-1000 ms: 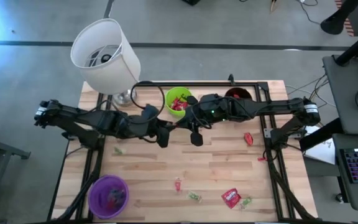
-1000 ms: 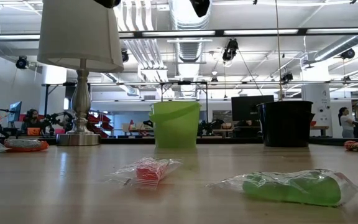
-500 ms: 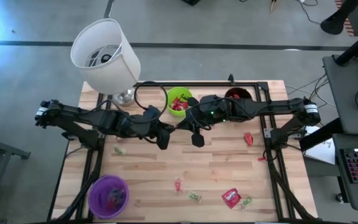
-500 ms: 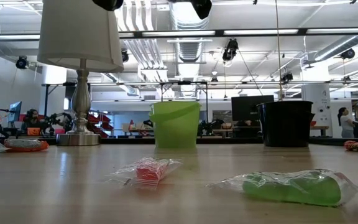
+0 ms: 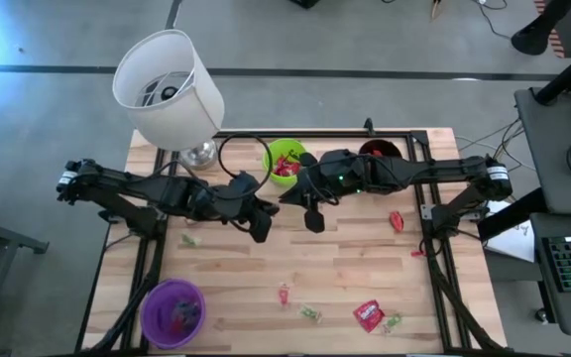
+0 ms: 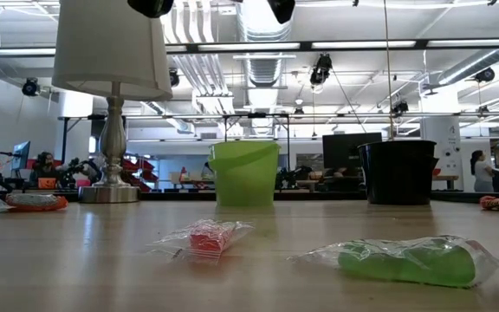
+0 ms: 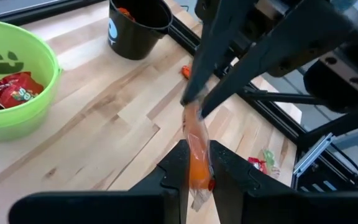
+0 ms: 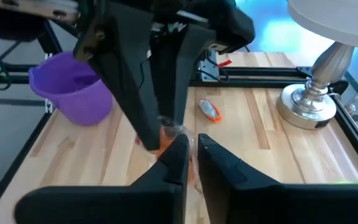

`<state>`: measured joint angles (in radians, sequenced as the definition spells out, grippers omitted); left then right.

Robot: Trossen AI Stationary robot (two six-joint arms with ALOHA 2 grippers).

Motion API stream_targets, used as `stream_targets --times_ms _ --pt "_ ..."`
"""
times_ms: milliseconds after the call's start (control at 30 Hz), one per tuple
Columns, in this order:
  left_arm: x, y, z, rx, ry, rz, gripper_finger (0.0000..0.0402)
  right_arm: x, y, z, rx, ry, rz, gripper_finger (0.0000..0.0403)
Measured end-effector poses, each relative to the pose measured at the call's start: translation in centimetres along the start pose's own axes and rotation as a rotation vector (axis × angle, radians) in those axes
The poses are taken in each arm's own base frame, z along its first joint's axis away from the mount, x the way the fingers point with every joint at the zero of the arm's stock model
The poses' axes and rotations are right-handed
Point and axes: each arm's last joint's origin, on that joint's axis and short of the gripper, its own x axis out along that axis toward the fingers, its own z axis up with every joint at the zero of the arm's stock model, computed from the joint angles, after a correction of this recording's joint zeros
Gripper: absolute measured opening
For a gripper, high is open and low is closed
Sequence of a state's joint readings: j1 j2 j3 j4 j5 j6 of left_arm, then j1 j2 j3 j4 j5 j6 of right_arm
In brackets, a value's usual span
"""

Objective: Sort candy
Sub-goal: Put the orange gummy candy into the violet bucket

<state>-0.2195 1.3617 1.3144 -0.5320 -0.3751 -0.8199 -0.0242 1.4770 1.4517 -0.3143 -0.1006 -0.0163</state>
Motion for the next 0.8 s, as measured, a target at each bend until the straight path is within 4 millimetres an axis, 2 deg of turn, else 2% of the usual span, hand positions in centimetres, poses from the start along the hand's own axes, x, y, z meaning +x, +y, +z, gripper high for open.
stream_targets --times_ms 300,400,600,800 --pt "0.0 0.0 -0.1 0.02 0.014 -0.008 0.0036 -0.1 -0.1 0.1 0.031 -0.006 -0.006 0.0103" --pt "-0.1 0.0 -0.3 0.021 0.076 -0.047 0.0036 -0.6 0.0 0.2 0.031 -0.005 -0.005 0.0125" --pt "-1.1 -0.1 -2.0 -0.037 0.384 -0.164 0.0036 -2.2 0.2 0.2 0.019 0.036 -0.001 0.0145" --pt "-2.9 -0.2 -4.7 -0.071 0.68 -0.105 0.0036 -3.3 0.3 -0.2 0.028 0.099 0.0 0.014"
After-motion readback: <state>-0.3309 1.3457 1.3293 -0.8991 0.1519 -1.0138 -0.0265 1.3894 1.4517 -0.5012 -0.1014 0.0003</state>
